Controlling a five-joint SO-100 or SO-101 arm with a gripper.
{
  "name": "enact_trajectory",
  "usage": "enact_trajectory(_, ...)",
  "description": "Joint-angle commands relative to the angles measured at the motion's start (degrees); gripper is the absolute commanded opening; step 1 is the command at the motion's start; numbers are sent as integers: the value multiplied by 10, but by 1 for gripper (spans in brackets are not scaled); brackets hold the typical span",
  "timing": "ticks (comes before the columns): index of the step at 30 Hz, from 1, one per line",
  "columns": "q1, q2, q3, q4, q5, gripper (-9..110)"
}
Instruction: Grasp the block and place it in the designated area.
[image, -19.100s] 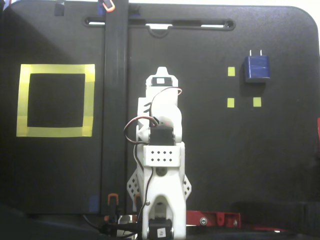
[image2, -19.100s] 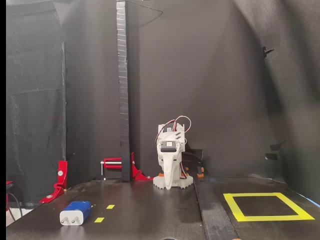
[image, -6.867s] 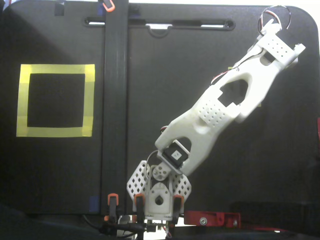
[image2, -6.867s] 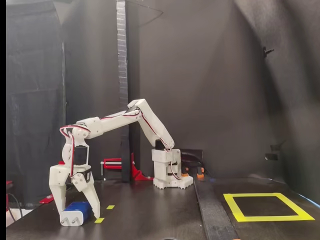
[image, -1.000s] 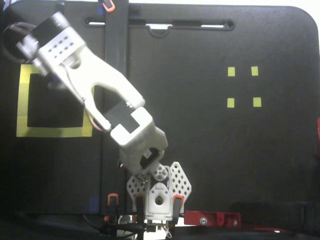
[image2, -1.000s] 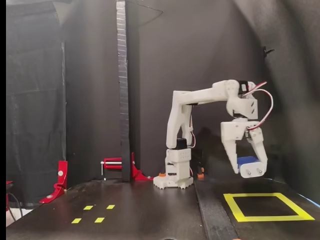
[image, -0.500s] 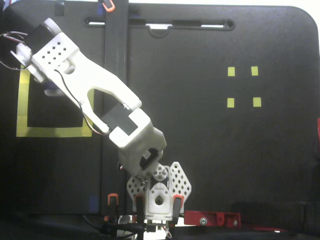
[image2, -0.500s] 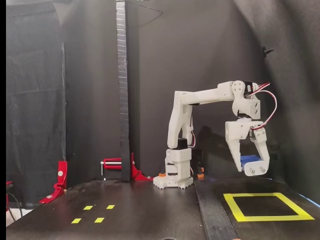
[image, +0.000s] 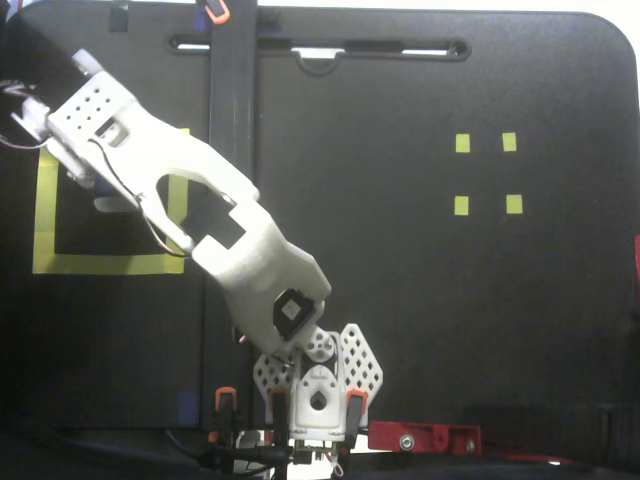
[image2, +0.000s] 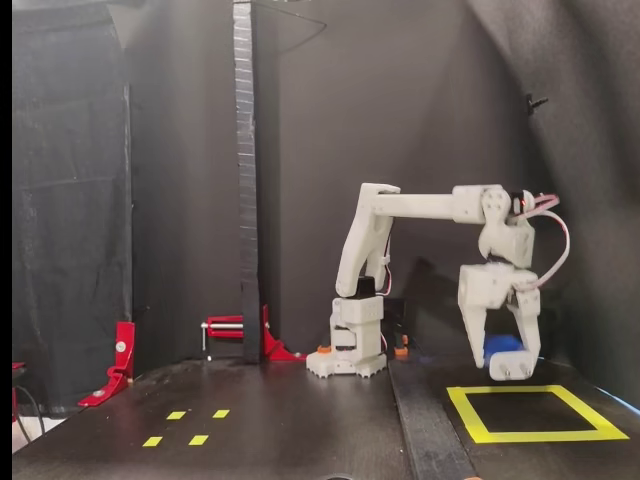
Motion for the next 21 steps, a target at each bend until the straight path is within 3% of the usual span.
enact_trajectory(1, -3, -12, -3, -16, 4, 19)
enact_trajectory(21, -4, -84, -3, -63, 4, 19)
